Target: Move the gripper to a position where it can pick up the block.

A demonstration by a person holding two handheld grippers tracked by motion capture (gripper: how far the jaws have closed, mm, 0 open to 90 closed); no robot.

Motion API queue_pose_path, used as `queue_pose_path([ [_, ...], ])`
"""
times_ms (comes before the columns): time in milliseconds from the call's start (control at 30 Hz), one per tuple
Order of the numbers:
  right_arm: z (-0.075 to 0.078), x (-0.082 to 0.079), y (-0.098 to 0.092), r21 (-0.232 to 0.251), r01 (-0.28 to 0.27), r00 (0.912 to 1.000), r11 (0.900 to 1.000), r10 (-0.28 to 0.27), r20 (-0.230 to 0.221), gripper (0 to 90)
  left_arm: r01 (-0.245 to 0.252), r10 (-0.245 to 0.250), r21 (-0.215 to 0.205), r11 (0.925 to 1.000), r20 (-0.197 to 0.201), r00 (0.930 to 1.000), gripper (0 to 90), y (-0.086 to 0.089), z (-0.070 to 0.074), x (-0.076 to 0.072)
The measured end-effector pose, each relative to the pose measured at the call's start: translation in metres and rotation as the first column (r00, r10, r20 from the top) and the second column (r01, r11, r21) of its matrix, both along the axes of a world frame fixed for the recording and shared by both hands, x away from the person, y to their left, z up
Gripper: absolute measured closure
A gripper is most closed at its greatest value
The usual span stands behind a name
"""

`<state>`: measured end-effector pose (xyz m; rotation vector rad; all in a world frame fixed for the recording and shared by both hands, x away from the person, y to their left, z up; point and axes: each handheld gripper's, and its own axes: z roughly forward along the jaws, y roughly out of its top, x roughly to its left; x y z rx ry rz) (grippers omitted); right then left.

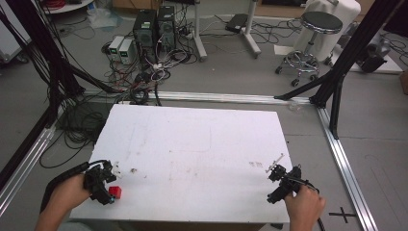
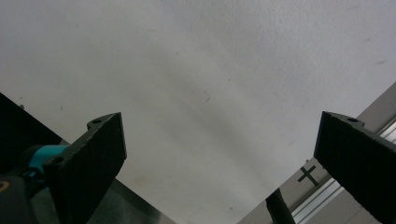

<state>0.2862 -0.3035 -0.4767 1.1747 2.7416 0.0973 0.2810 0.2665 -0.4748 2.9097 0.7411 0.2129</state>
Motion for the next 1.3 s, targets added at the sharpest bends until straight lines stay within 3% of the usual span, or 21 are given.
queue_pose_path([
  [900, 0.0013, -0.0028, -0.0025, 0.011, -0.003, 0.9999, 1.000, 0.002, 0.013, 1.5, 0.006, -0.006, -0.011, 0.9999, 0.013, 0.9999, 21.9, -0.0008, 0.0000, -0.0004],
  [1300, -0.0009, -0.0048, -0.0055, 0.021, 0.003, 0.9999, 1.000, -0.003, 0.011, 1.5, 0.052, -0.052, 0.005, 0.9986, 0.016, 0.9985, 21.9, 0.0004, 0.0021, -0.0032],
])
